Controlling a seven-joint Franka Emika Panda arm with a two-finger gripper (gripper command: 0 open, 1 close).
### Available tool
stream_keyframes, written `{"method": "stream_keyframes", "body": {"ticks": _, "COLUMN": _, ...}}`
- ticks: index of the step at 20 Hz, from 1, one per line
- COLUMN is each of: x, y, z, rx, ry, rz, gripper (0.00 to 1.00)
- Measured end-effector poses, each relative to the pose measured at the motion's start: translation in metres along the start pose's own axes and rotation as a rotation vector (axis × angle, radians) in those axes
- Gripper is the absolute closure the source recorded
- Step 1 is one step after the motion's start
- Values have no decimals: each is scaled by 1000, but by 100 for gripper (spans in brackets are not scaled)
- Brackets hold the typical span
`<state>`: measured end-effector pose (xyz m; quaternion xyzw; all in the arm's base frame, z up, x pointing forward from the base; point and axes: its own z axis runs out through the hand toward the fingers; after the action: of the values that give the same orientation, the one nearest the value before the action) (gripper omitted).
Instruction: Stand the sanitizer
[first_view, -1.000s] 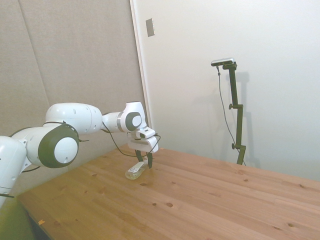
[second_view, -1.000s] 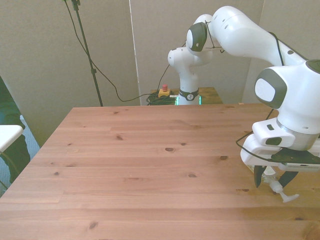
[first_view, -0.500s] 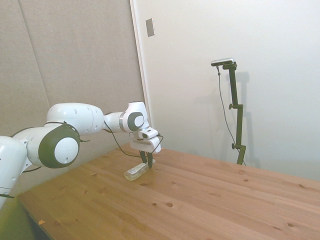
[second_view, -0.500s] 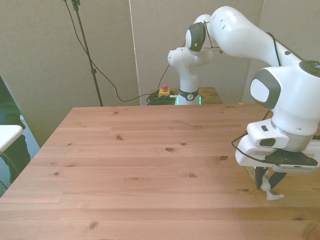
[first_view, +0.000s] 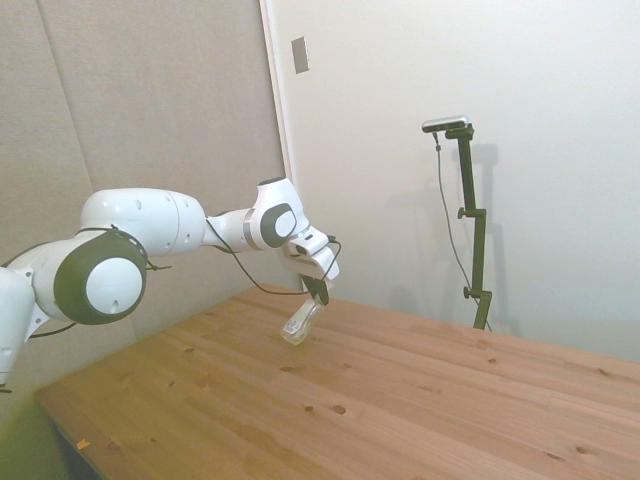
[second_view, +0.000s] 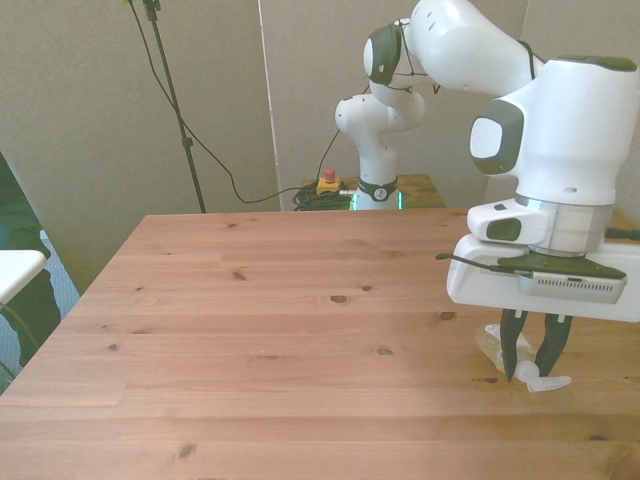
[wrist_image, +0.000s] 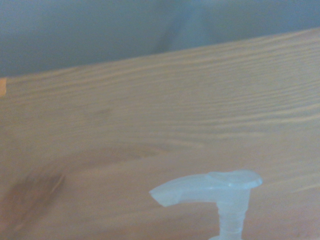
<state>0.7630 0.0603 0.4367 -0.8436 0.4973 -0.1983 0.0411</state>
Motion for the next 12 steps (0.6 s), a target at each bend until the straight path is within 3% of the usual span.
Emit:
{"method": "stream_keyframes", "body": {"ticks": 4, "x": -2, "y": 14, "z": -17, "rx": 72, "ry": 156, "rz": 60, "gripper": 100}}
{"method": "stream_keyframes", "body": {"ticks": 12, "x": -4, "y": 60, "z": -28, "rx": 133, "ry": 459, "rz": 148, "gripper": 100}}
